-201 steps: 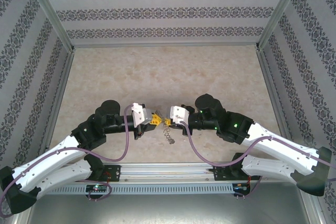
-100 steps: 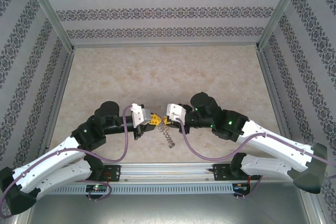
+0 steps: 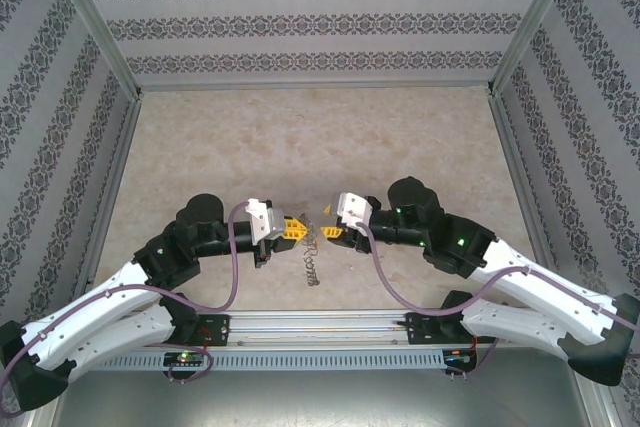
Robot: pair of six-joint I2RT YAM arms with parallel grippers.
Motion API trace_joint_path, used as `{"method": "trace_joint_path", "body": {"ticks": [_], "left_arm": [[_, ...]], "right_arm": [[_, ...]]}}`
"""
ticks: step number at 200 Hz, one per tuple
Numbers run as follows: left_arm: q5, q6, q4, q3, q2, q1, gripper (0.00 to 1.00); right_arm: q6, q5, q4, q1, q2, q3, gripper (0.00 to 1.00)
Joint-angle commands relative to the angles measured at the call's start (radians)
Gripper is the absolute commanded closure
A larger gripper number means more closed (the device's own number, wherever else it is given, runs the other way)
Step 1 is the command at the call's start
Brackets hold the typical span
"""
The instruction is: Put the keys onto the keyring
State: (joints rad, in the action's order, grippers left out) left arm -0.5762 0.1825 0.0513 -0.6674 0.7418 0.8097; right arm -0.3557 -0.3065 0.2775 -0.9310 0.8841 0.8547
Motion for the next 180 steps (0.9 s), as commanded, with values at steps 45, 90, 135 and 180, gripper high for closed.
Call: {"method": "trace_joint_path", "body": {"ticks": [45,90,135,180], "left_arm": [[-0.034,-0.011,-0.095,-0.01,-0.016,-0.003,1.0],[-0.035,-0.012,-0.095,-0.009,-0.021,-0.003,1.0],[-0.034,-0.012,-0.094,-0.01,-0.021,-0.003,1.0],[0.006,0.024,0.036,-0.065,0.021,-0.003,0.95]], "right_arm": [[0.06,-0.152,-0.108,0.011,0.031,-0.029,0.65],[0.064,-0.201,-0.107,0.011,0.061,-0.02,0.69],[0.059,-0.194,-0.093,0.011,0.077,-0.005,0.92],[0.004,-0.081,-0.024,0.012,0.062,0.019,1.0]]}}
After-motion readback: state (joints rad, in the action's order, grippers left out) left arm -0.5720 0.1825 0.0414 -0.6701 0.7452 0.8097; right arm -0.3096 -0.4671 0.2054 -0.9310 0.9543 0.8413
